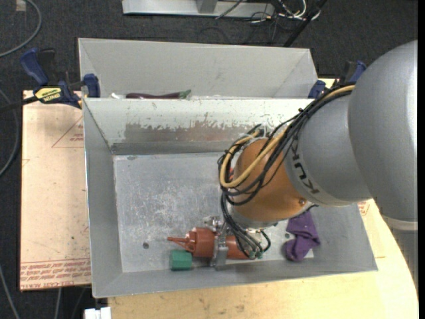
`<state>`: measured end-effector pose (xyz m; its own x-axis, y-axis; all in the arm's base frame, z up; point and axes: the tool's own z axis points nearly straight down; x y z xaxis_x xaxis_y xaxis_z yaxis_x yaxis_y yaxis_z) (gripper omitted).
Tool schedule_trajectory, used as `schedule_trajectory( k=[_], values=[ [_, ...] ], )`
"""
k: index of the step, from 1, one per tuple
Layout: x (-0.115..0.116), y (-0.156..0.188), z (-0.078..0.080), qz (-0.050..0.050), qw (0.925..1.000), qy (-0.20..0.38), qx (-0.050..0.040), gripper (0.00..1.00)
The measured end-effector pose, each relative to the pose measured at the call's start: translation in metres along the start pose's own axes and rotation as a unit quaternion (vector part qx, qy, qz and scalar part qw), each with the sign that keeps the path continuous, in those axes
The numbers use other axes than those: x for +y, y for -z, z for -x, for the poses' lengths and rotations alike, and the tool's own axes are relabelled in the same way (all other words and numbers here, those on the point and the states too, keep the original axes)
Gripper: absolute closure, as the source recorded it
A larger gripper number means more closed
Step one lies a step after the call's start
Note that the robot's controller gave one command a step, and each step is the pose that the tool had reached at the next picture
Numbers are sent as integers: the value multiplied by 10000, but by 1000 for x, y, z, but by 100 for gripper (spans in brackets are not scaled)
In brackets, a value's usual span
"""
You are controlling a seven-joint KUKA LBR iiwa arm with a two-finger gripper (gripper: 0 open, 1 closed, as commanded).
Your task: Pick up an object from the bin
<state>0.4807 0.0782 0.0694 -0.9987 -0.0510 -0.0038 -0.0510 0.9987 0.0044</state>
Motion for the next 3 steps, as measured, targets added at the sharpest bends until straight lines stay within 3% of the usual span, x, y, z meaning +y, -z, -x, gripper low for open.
schedule_trajectory(
  k=[1,2,3],
  values=[
    [-10,94,6,5,10000,74,-6,100],
    [-10,94,6,5,10000,74,-5,100],
    [-12,140,4,2,9999,141,31,100]
  ],
)
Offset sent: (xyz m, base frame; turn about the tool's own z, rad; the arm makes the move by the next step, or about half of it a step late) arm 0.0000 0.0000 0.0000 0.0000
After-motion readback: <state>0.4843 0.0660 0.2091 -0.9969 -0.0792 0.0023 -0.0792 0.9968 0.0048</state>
